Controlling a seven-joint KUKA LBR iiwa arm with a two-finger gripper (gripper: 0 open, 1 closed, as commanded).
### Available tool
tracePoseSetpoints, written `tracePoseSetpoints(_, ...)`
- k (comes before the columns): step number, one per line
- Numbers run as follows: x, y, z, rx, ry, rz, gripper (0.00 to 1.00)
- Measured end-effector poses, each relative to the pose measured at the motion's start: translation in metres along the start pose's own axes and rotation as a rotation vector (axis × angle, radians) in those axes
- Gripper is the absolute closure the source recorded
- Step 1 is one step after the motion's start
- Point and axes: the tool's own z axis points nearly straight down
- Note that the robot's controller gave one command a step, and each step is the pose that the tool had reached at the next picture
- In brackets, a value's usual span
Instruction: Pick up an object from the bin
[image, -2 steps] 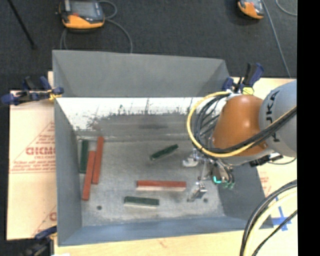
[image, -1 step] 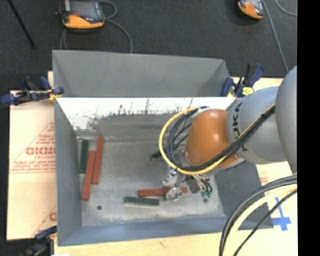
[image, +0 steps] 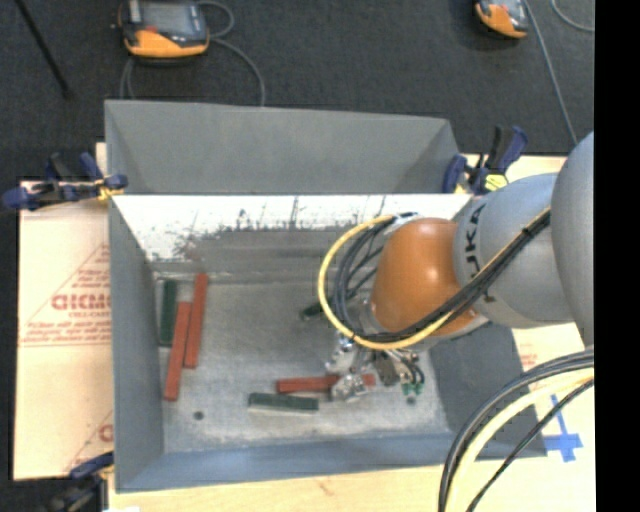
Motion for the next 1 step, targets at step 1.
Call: tracePoseSetpoints(1, -0.0071, -0.0013, -0.1285, -0.004, -0.003, -0.068, 1.00)
